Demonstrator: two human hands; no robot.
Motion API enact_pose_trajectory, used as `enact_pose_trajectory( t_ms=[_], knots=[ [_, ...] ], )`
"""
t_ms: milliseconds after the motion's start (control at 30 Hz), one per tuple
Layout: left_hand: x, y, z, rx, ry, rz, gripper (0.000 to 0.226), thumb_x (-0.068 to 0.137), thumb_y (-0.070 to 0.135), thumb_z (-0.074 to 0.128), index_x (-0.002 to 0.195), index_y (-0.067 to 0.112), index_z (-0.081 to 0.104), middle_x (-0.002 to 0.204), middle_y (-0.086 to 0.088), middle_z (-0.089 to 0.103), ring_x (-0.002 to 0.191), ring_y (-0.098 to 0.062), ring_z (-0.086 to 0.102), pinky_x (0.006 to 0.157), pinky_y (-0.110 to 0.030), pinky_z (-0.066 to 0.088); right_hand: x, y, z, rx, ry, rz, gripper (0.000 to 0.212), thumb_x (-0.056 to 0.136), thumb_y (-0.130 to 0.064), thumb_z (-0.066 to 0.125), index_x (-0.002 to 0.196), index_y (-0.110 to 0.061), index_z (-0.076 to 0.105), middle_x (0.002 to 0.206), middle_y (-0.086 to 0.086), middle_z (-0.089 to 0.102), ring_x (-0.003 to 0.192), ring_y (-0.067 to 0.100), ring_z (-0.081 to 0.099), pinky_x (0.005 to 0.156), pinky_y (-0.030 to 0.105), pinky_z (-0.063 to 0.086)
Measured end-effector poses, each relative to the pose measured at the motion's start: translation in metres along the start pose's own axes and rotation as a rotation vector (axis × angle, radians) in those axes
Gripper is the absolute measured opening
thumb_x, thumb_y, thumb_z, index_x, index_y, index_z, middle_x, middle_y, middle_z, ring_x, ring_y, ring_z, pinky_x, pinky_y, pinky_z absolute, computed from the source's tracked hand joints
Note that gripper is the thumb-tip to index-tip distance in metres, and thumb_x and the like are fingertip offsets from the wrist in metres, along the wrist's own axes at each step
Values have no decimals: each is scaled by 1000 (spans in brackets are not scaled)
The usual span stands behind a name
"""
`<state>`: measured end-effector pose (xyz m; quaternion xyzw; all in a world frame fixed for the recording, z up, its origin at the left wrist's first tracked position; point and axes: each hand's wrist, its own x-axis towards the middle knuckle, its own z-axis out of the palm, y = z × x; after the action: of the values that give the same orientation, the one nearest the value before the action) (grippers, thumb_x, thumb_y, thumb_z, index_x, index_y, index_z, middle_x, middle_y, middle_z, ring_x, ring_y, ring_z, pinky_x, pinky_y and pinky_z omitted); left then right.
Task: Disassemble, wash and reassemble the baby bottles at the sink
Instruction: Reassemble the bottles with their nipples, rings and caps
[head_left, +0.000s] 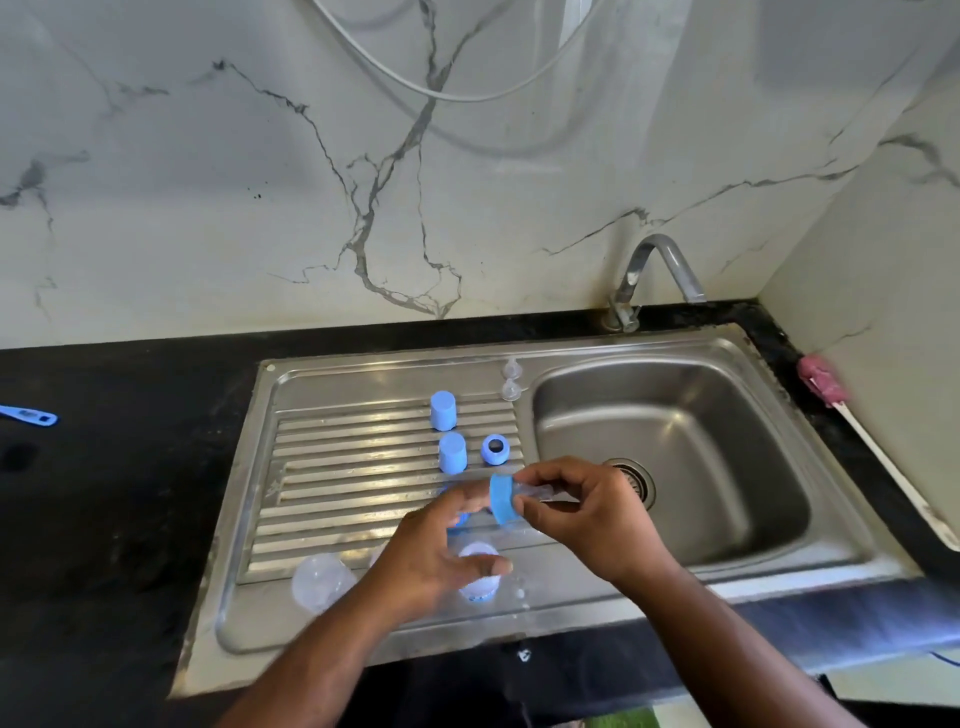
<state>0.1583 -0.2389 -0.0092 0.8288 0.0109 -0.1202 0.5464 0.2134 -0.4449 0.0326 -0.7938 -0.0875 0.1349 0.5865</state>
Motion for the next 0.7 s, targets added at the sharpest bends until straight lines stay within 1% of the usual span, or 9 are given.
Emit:
enact_pose_trajectory(
  t_ms=[33,100,167,233,333,433,600,667,700],
  knots=[
    [0,-8,3,106,-20,-21,78,71,41,89,139,45,51,132,32,59,126,13,48,109,-24,39,-1,3,-2,5,0,17,20,81,-11,85,96,-21,78,90,-6,77,89,9,73,77,15,55],
    [0,-25,12,311,-59,-40,83,70,48,84,143,46,44,138,30,52,128,10,46,111,-26,39,-1,9,-6,7,-9,35,19,81,-10,85,96,-20,78,91,-5,77,88,8,73,78,16,56],
    [2,-36,21,467,-71,-21,84,75,44,80,146,47,35,143,23,48,129,2,45,110,-27,39,-2,14,-8,-12,-12,36,19,81,-10,85,96,-20,78,92,-5,77,88,9,73,80,20,58],
    [4,-39,28,558,-60,10,80,82,36,76,148,45,31,146,17,45,130,-3,46,107,-24,38,-3,17,-11,-23,-11,39,20,81,-9,84,95,-21,78,91,-7,76,88,9,73,82,21,59],
    [9,-41,32,642,-40,30,75,83,32,74,147,42,35,144,14,47,129,-7,48,102,-22,40,-2,19,-15,-38,-13,32,20,81,-9,84,95,-22,78,92,-9,76,88,9,73,82,22,59],
    [14,-46,28,693,-58,35,70,81,39,76,143,41,43,140,15,51,127,-7,49,101,-23,40,0,18,-20,-35,-11,36,20,81,-10,84,96,-23,78,92,-8,76,88,8,73,81,21,59],
    [16,-41,22,803,-60,65,58,82,48,72,135,37,52,128,11,61,120,-15,53,96,-27,42,2,17,-21,-35,-12,50,21,81,-10,84,96,-23,78,92,-9,76,86,7,73,81,21,59],
    [16,-36,22,779,-20,92,56,84,50,69,136,36,52,129,13,60,119,-14,54,96,-26,42,2,16,-21,-57,-9,37,22,80,-10,84,96,-24,78,92,-10,76,86,6,73,82,20,58],
    [15,-32,22,712,11,111,56,84,50,67,137,37,52,128,14,60,117,-12,56,97,-26,44,2,15,-20,-71,-15,21,23,80,-9,84,95,-25,78,93,-10,76,87,6,73,81,20,58]
  ],
)
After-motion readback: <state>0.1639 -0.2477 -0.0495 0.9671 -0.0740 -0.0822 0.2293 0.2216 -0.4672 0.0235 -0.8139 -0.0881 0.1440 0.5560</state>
